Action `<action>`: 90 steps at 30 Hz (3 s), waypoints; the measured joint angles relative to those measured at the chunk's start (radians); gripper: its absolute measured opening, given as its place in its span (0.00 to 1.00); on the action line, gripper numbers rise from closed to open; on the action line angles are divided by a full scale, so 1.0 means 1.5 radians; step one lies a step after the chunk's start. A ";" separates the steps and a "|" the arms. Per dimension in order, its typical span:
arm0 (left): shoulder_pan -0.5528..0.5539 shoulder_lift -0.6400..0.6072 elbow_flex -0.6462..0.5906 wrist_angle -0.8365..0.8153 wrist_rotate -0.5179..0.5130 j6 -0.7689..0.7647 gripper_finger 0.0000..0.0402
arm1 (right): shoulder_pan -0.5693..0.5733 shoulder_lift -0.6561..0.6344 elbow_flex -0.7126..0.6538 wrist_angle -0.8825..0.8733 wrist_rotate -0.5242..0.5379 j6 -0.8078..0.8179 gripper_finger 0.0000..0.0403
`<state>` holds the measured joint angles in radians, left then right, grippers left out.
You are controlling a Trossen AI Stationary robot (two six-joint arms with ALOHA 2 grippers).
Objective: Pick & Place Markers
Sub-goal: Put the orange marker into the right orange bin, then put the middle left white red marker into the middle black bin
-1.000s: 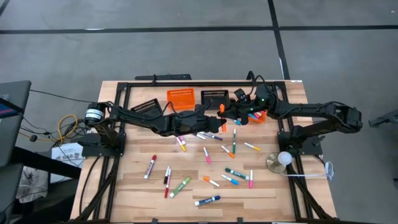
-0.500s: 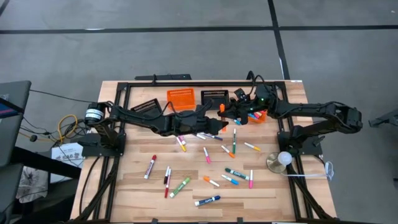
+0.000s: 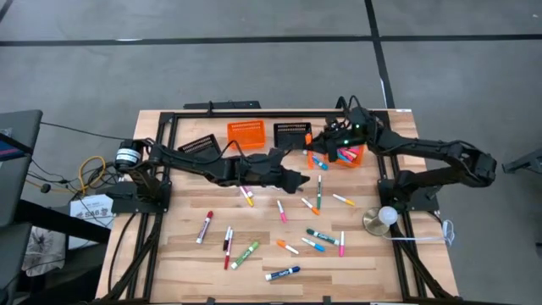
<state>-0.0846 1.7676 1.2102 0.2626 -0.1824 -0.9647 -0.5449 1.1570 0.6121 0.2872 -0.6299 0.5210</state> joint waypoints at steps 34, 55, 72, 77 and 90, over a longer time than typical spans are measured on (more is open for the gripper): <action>-0.018 -0.270 -0.247 -0.118 -0.255 -0.014 0.72 | -0.075 0.035 0.135 -0.631 0.429 -0.389 0.15; -0.032 -0.408 -0.349 -0.084 -0.335 0.034 0.72 | -0.041 0.204 0.135 -0.635 0.532 -0.418 0.16; -0.032 -0.408 -0.349 -0.083 -0.335 0.034 0.72 | -0.030 0.176 0.135 -0.665 0.543 -0.423 0.38; -0.032 -0.407 -0.349 -0.082 -0.332 0.034 0.72 | -0.030 0.133 0.135 -0.674 0.544 -0.415 0.44; -0.032 -0.407 -0.349 -0.082 -0.330 0.035 0.72 | -0.028 -0.108 0.135 -0.688 0.458 -0.327 0.40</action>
<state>-0.1329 1.1564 0.6865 0.1390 -0.6769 -0.9127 -0.5872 0.9950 0.8143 -0.7454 0.0578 0.0308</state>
